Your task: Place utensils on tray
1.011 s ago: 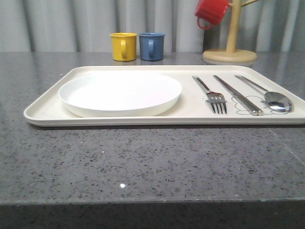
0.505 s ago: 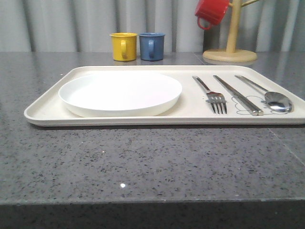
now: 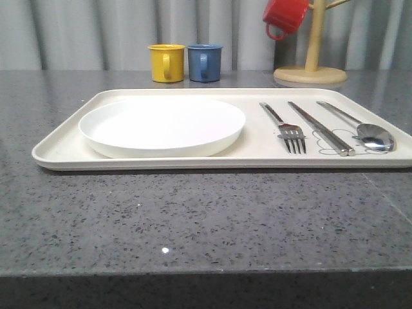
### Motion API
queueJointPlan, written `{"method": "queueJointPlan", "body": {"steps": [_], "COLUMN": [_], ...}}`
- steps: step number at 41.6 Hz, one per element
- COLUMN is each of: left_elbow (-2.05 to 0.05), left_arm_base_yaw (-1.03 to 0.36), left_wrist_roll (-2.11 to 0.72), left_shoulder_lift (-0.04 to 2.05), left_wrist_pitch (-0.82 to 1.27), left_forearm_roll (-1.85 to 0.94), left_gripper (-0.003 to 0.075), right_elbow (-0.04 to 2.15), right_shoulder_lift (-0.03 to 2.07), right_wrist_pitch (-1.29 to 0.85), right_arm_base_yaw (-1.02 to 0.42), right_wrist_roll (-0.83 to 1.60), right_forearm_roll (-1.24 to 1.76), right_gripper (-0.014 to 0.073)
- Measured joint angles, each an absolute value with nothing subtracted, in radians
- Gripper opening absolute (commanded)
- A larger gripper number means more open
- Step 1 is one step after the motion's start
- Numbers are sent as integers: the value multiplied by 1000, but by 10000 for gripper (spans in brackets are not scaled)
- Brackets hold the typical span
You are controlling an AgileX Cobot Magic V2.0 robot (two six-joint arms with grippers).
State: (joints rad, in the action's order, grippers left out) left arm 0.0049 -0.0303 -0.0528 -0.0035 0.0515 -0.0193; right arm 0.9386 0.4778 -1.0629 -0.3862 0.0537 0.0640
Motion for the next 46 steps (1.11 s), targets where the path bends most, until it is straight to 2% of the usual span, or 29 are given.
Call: {"method": "queueJointPlan", "body": {"steps": [46], "left_elbow": [5], "left_arm_base_yaw": [-20], "left_wrist_roll": [-45], "left_shoulder_lift": [-3], "left_wrist_pitch": [0], "left_forearm_roll": [-17], "left_gripper": [-20], "right_elbow": [939], "right_shoulder_lift": [478], "right_wrist_pitch": [-1065], "right_arm_base_yaw": [-386], "right_wrist_roll": [52], "right_forearm_roll": [64], "right_gripper": [-67]}}
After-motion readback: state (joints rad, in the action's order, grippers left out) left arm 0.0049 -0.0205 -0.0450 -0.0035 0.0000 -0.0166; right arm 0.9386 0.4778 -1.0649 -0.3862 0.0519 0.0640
